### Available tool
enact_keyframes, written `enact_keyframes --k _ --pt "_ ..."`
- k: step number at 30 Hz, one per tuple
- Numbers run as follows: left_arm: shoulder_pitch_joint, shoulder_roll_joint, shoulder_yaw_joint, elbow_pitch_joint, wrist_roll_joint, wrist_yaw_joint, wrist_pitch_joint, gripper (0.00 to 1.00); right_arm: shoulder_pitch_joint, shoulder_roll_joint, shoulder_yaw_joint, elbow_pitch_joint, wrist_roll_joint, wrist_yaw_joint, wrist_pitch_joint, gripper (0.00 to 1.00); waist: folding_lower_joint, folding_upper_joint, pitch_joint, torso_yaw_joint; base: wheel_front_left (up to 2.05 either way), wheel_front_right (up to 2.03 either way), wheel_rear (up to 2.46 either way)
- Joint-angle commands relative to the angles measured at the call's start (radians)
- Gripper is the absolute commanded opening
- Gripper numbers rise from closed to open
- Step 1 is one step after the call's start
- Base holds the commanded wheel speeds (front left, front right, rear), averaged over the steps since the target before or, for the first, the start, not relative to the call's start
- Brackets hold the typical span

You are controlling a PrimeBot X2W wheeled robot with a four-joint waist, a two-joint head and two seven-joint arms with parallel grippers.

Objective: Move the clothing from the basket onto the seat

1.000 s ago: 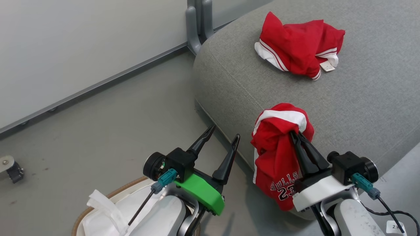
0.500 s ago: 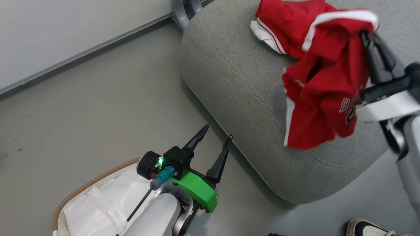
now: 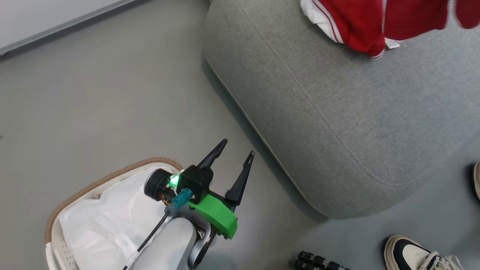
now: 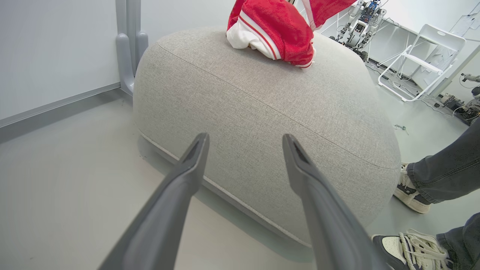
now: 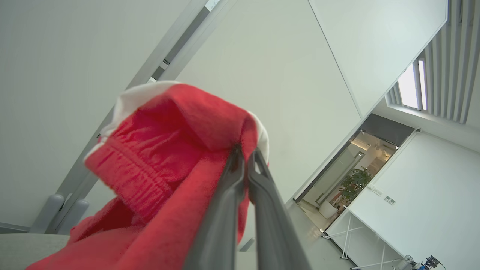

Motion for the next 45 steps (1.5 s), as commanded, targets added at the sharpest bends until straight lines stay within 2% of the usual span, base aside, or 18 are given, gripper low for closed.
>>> enact_keyframes --k 1,4,8,14,22,23,24,34,45 --pt "-0.029 0.007 0.004 -0.003 0.008 -0.002 0.001 1.00 -0.022 -0.009 -0.018 0.038 -0.012 -0.001 0.000 0.00 -0.0001 -0.0001 0.049 0.047 0.00 0.00 0.00" --pt "-0.056 0.009 0.001 -0.015 0.022 -0.005 0.001 1.00 -0.046 -0.032 -0.072 0.131 -0.026 -0.001 0.000 0.00 -0.0001 -0.0001 0.093 0.090 0.00 0.00 0.00" --pt "-0.093 0.014 0.004 -0.037 0.043 -0.006 0.001 1.00 -0.028 -0.025 -0.148 0.239 -0.053 -0.001 0.000 0.00 -0.0001 -0.0001 0.147 0.140 0.00 0.00 0.00" --pt "-0.126 0.017 0.001 -0.064 0.061 -0.008 0.001 1.00 0.040 0.027 -0.266 0.358 -0.088 -0.001 0.000 0.00 -0.0001 -0.0001 0.214 0.196 0.00 0.00 0.00" --pt "-0.139 0.021 0.007 -0.077 0.073 -0.009 0.001 1.00 0.118 0.115 -0.342 0.409 -0.100 -0.001 0.000 0.00 -0.0001 -0.0001 0.247 0.216 0.00 0.00 0.00" --pt "-0.139 0.021 0.008 -0.078 0.074 -0.009 0.001 1.00 0.122 0.125 -0.350 0.405 -0.101 -0.001 0.000 0.36 -0.0001 -0.0001 0.244 0.214 0.00 0.00 0.00" --pt "-0.137 0.020 0.008 -0.079 0.075 -0.009 0.001 1.00 0.134 0.136 -0.357 0.394 -0.105 -0.001 0.000 1.00 -0.0001 -0.0001 0.239 0.211 0.00 0.00 0.00" --pt "-0.085 0.007 0.013 -0.092 0.054 -0.009 0.001 1.00 0.295 0.223 -0.350 0.249 -0.119 -0.001 0.000 1.00 -0.0001 -0.0001 0.104 0.163 0.00 0.00 0.00" --pt "-0.013 -0.010 0.048 -0.111 0.033 -0.009 0.001 1.00 0.439 0.304 -0.276 0.047 -0.031 -0.001 0.000 1.00 -0.0001 -0.0001 -0.063 0.123 0.00 0.00 0.00"
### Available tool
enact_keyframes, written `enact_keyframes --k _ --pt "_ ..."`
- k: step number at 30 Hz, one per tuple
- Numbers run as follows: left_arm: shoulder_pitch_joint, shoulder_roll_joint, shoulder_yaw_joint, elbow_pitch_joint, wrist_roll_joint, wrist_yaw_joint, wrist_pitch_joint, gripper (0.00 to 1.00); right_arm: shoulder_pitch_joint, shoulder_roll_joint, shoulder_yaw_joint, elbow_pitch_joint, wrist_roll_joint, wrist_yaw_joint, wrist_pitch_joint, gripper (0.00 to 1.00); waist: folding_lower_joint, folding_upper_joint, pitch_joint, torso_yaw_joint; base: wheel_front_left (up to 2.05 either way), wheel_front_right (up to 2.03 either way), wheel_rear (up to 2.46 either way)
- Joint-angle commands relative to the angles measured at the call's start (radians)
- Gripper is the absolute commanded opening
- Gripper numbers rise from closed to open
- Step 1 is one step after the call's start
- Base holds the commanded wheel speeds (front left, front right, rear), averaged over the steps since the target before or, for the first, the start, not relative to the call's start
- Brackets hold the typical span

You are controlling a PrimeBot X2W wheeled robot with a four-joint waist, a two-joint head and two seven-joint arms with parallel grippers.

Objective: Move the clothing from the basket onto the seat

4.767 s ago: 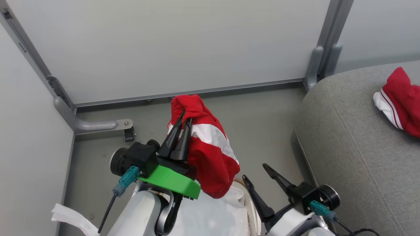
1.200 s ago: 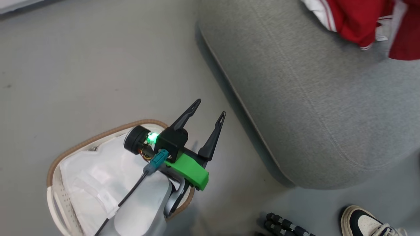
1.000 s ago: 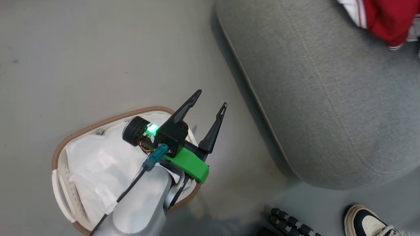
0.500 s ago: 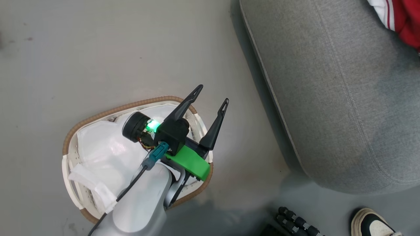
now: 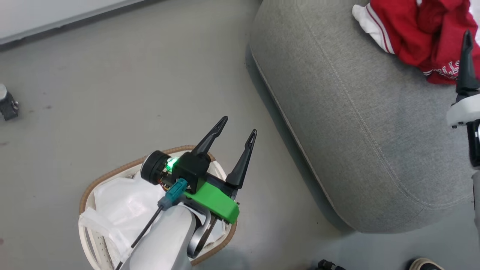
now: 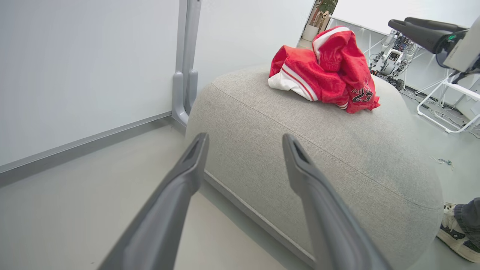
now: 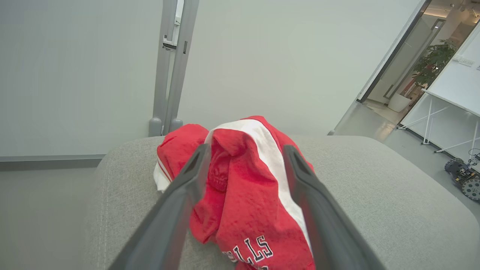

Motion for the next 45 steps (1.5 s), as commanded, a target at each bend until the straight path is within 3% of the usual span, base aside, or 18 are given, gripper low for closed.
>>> enact_keyframes --k 1,11,22,31,45 --pt "0.023 -0.003 0.007 -0.007 -0.003 -0.003 0.001 1.00 0.031 0.005 0.008 -0.013 0.012 -0.001 0.000 1.00 0.0000 -0.0001 -0.087 -0.027 0.00 0.00 0.00" --pt "0.119 -0.011 0.104 -0.036 -0.007 0.016 0.001 1.00 0.179 0.037 0.074 -0.065 0.041 -0.001 0.000 1.00 0.0000 -0.0001 -0.208 0.031 0.00 0.00 0.00" --pt "0.222 -0.013 0.323 -0.051 0.045 0.070 0.001 1.00 0.297 0.122 0.104 -0.083 0.059 -0.001 0.000 1.00 0.0000 -0.0001 -0.271 0.188 0.00 0.00 0.00" --pt "0.322 -0.014 0.477 -0.068 0.118 0.106 0.001 1.00 0.360 0.156 0.153 -0.110 0.061 -0.001 0.000 1.00 0.0000 -0.0001 -0.300 0.298 0.00 0.00 0.00" --pt "0.489 -0.013 0.585 -0.080 0.130 0.141 0.001 1.00 0.499 0.192 0.183 -0.122 0.061 -0.001 0.000 1.00 0.0000 -0.0001 -0.381 0.338 0.00 0.00 0.00"
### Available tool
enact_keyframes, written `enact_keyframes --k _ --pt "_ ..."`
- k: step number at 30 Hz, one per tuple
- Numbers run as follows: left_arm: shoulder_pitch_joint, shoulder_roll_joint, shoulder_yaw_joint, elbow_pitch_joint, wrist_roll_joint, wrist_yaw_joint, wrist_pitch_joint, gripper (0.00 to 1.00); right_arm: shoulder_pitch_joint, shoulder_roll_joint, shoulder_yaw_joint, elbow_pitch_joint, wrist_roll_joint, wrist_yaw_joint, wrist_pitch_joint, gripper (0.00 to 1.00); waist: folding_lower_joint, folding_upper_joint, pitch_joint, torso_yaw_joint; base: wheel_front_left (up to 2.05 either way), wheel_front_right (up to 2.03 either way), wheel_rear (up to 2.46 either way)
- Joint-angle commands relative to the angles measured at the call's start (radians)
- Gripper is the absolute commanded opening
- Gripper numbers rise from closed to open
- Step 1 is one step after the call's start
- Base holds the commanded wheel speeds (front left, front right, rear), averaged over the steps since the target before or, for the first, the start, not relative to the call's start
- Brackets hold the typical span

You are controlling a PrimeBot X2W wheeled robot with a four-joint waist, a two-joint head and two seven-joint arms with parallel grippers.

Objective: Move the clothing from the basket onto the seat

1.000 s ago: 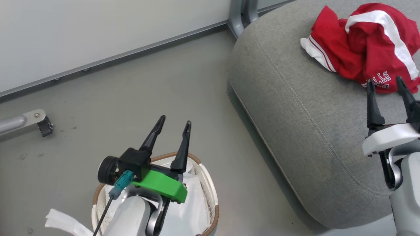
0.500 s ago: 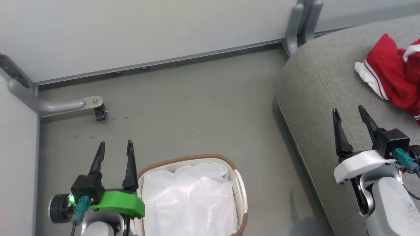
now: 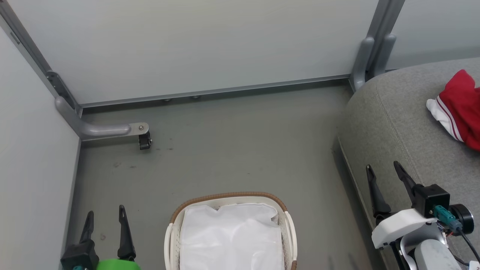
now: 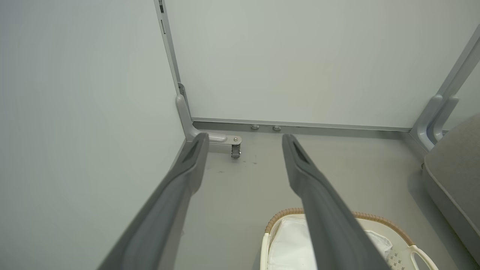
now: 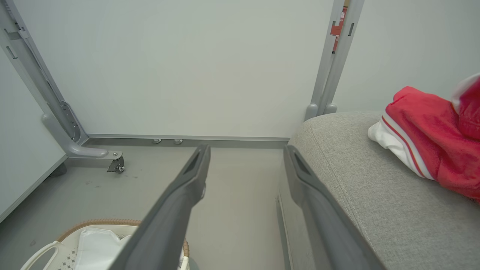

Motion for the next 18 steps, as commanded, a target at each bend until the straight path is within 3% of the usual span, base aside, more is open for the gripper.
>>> enact_keyframes --k 1,12,13,18 --pt "0.026 0.002 0.007 -0.007 0.002 0.002 0.001 1.00 0.022 0.000 0.001 -0.002 0.005 -0.001 0.000 1.00 0.0001 0.0000 -0.022 0.006 0.00 0.00 0.00" --pt "0.071 0.002 0.020 -0.027 -0.046 -0.042 0.001 1.00 0.065 0.009 -0.005 0.002 0.010 -0.001 0.000 1.00 0.0001 0.0000 -0.055 0.001 0.00 0.00 0.00" --pt "0.060 0.000 0.019 -0.021 -0.042 -0.041 0.000 0.00 0.053 0.009 -0.005 0.004 0.004 0.000 0.000 0.00 0.0001 0.0000 -0.054 0.001 0.00 0.00 0.00" --pt "0.048 -0.005 0.025 0.015 -0.079 -0.043 0.015 0.00 0.053 0.017 -0.015 0.037 0.040 0.000 0.018 0.00 0.0001 0.0000 -0.055 0.002 0.00 0.00 0.00"
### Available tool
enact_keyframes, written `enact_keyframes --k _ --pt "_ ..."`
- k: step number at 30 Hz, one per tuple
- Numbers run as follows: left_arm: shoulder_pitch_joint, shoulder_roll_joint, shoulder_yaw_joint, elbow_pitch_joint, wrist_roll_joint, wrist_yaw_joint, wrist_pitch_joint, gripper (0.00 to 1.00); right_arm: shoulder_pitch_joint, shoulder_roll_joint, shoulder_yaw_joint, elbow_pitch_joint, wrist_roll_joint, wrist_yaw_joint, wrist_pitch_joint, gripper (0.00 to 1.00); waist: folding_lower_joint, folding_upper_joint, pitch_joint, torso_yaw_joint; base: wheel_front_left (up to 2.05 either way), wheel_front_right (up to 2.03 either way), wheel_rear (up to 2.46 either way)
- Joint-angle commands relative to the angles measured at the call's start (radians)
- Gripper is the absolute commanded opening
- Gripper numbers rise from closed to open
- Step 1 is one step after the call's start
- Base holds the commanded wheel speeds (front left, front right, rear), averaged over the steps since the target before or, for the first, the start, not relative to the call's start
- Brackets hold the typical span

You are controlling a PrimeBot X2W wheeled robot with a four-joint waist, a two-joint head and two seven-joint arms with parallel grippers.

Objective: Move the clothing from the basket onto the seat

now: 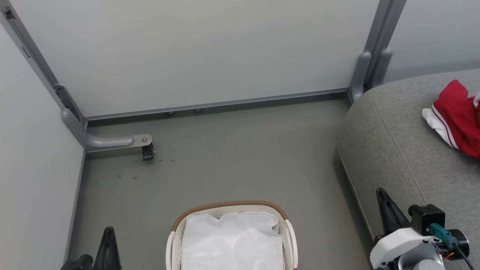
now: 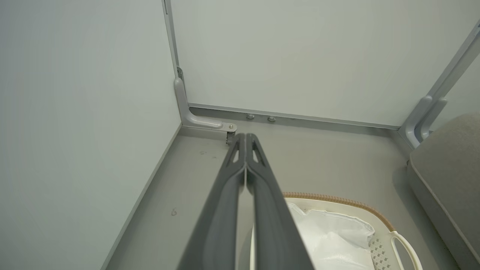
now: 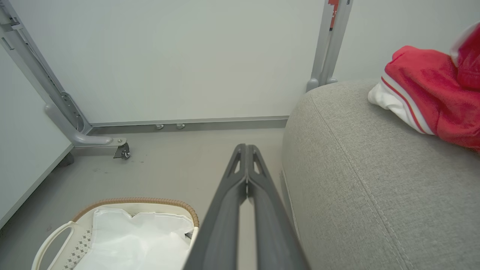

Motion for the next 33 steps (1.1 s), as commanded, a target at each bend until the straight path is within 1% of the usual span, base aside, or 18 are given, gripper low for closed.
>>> enact_keyframes --k 1,2,14,33 --pt "-0.016 0.003 0.009 -0.007 -0.044 -0.004 0.012 0.00 -0.021 -0.006 -0.011 -0.010 0.045 0.000 0.013 0.00 0.0001 0.0000 0.000 0.001 0.00 0.00 0.00" --pt "-0.024 0.003 0.012 -0.006 -0.087 -0.007 0.024 0.00 -0.023 -0.006 -0.015 -0.013 0.091 0.000 0.027 0.00 0.0001 0.0000 0.000 0.002 0.00 0.00 0.00" --pt "-0.054 0.004 0.020 -0.016 -0.300 -0.022 0.075 0.00 -0.019 -0.005 -0.017 -0.041 0.322 0.000 0.076 0.00 0.0001 0.0000 0.001 0.006 0.00 0.00 0.00" --pt "-0.100 0.005 0.036 -0.021 -0.581 -0.042 0.149 0.00 -0.025 -0.003 -0.028 -0.067 0.626 0.000 0.149 0.00 0.0001 0.0000 0.002 0.013 0.00 0.00 0.00"
